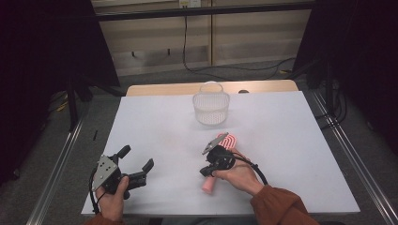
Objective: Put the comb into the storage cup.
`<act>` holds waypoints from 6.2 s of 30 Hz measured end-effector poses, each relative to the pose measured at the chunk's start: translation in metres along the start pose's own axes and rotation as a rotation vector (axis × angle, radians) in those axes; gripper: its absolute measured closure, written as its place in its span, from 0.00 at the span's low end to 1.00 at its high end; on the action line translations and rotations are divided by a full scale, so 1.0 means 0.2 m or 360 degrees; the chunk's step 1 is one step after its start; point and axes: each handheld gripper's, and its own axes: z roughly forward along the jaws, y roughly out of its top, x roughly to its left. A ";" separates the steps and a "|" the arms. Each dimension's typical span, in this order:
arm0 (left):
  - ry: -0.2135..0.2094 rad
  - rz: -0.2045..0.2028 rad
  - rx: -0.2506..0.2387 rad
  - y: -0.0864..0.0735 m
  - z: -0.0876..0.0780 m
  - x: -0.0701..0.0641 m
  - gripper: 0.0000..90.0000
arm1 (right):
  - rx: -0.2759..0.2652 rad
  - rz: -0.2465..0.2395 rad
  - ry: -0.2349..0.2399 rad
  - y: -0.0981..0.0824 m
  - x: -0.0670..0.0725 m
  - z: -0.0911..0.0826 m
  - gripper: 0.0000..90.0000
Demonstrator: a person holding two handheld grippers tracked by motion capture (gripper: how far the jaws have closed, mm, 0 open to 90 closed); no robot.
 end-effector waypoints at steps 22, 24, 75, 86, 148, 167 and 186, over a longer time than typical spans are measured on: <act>0.0000 -0.0003 0.0000 0.00 0.00 0.00 0.03 | 0.0031 0.0035 -0.0009 -0.04 -0.02 -0.03 1.00; -0.0001 -0.0003 0.0000 0.00 0.00 0.00 0.03 | 0.0029 0.0034 -0.0011 -0.05 -0.02 -0.03 1.00; -0.0002 -0.0016 0.0001 0.00 0.00 0.00 0.04 | 0.0023 0.0053 0.0011 -0.16 0.02 -0.15 1.00; 0.0000 -0.0016 -0.0001 0.00 0.00 0.00 0.03 | 0.0038 0.0057 0.0015 -0.19 0.04 -0.16 1.00; 0.0021 -0.0048 -0.0015 0.00 -0.02 0.01 0.03 | -0.0497 0.0071 -0.0101 -0.29 -0.04 -0.37 0.78; 0.0023 -0.0040 -0.0024 0.00 -0.03 0.02 0.03 | -0.0739 0.0142 -0.0518 -0.32 -0.11 -0.48 0.04; 0.0014 -0.0029 -0.0016 0.00 -0.02 0.01 0.04 | -0.0627 0.0173 -0.0361 -0.21 -0.21 -0.48 0.05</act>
